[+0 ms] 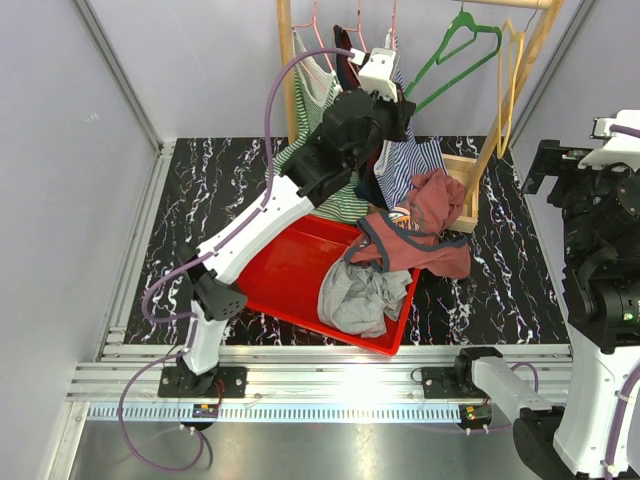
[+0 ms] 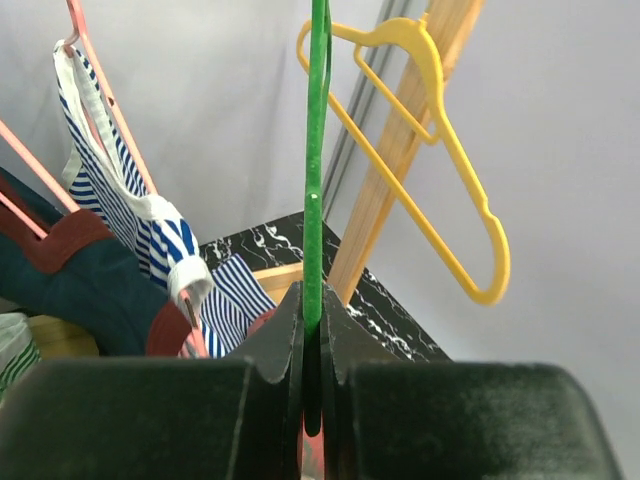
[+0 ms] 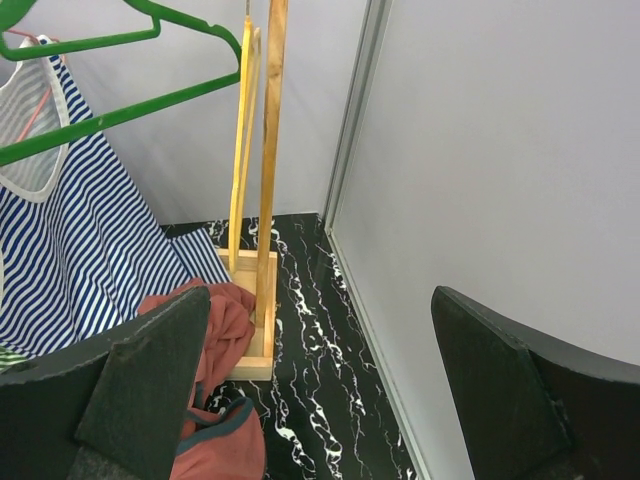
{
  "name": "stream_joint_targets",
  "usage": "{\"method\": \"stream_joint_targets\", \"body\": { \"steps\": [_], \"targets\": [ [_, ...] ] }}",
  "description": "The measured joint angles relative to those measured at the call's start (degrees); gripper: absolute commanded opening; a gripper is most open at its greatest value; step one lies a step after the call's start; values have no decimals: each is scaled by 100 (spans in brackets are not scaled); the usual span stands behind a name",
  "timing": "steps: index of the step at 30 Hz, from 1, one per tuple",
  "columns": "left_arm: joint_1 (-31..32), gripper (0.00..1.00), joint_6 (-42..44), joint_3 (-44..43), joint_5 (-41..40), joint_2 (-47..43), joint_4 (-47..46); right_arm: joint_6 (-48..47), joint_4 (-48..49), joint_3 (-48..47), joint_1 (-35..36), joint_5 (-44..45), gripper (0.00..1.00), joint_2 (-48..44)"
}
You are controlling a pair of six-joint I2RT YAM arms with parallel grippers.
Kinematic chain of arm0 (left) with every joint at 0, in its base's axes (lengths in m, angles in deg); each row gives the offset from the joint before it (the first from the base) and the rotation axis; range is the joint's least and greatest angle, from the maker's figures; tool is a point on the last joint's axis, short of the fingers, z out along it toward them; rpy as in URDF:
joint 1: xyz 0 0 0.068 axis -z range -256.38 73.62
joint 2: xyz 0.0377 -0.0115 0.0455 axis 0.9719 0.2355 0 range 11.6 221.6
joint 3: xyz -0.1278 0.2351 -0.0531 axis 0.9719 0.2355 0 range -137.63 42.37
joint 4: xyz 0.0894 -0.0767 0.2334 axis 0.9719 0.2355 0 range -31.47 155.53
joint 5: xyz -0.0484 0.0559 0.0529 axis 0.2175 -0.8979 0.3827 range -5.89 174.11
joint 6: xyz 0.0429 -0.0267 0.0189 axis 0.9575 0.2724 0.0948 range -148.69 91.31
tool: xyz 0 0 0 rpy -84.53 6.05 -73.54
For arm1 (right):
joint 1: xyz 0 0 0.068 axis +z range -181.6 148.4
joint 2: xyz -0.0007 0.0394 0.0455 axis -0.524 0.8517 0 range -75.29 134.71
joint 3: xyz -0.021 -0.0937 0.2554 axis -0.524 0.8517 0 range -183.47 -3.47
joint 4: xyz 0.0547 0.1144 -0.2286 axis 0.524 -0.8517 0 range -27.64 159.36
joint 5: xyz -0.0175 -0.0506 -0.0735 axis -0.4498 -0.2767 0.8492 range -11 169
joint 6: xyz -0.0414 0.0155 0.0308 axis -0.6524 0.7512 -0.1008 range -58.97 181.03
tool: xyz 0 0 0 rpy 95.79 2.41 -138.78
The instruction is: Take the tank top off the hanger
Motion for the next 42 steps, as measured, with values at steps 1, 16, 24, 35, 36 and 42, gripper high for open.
{"method": "stream_joint_targets", "body": {
  "steps": [1, 16, 24, 35, 36, 42],
  "targets": [
    [0, 0, -11, -72, -28, 76, -2, 7, -2, 13, 0, -11, 100, -9],
    [44, 1, -114, -420, -210, 772, -39, 57, 2, 293, -7, -225, 100, -107],
    [96, 59, -120, -321, -157, 732, -280, -13, -9, 474, -7, -555, 100, -140],
    [111, 86, -142, 802, 417, -369, -437, -1123, -745, 892, -11, -2428, 100, -243],
    [114, 87, -83, 957, 485, -566, -442, -1325, -892, 964, -9, -2739, 100, -258],
    [116, 95, 468, 2677, 909, -2245, -769, -3259, -2004, 1958, -9, -4653, 100, -485]
  ]
}}
